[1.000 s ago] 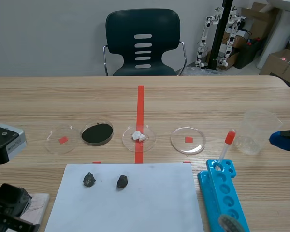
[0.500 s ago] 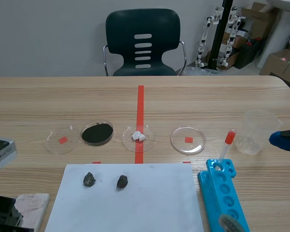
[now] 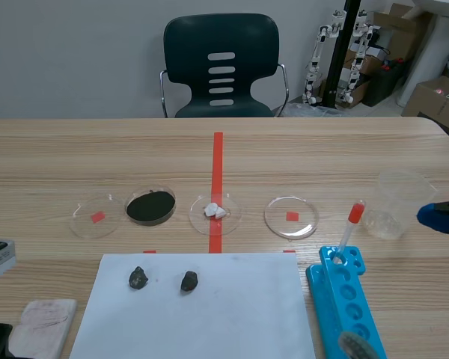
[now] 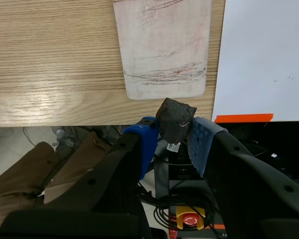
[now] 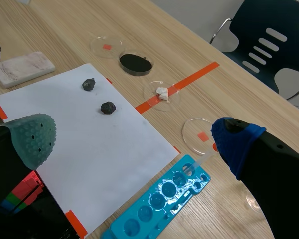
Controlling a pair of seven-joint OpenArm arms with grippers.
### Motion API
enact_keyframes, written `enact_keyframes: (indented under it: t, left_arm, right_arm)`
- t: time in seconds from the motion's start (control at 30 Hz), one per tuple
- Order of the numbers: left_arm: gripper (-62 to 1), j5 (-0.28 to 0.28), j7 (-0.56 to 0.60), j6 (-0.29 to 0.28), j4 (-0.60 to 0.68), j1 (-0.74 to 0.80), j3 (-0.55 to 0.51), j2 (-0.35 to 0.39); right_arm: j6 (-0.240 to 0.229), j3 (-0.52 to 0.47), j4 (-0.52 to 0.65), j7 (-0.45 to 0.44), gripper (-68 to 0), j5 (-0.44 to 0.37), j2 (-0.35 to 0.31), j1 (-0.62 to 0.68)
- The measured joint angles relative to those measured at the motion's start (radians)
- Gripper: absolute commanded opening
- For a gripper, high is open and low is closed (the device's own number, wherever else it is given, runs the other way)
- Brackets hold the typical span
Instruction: Rub the mineral on the streak plate below the first streak
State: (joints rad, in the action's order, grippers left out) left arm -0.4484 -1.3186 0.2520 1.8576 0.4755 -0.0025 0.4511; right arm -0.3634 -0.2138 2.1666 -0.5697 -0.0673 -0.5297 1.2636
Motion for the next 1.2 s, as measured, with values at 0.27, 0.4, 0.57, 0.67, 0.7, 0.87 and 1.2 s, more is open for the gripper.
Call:
enact_keyframes:
  t: [0.27,0.4,0.57,0.67,0.7,0.87,1.2]
  left_arm:
    - [-52.4,-0.034,-0.042,0.010,-0.038,-0.072,0.000,-0.014]
    - [-52.4,-0.058,-0.043,0.010,-0.085,-0.080,0.000,-0.019]
    - [-52.4,-0.075,-0.042,0.010,-0.116,-0.097,0.000,-0.019]
    - [-52.4,-0.081,-0.043,0.010,-0.121,-0.111,0.000,-0.021]
    - [-52.4,-0.080,-0.043,0.010,-0.121,-0.115,0.000,-0.023]
    - [-52.4,-0.084,-0.047,0.010,-0.121,-0.127,0.000,-0.039]
    - [-52.4,-0.083,-0.047,0.010,-0.121,-0.127,0.000,-0.038]
  right_arm:
    - [0.000,0.000,0.000,0.000,0.4,0.000,0.000,0.000]
    - [0.000,0.000,0.000,0.000,0.4,0.000,0.000,0.000]
    - [0.000,0.000,0.000,0.000,0.4,0.000,0.000,0.000]
    - [0.000,0.000,0.000,0.000,0.4,0.000,0.000,0.000]
    - [0.000,0.000,0.000,0.000,0.4,0.000,0.000,0.000]
    - [0.000,0.000,0.000,0.000,0.4,0.000,0.000,0.000]
    - [0.000,0.000,0.000,0.000,0.4,0.000,0.000,0.000]
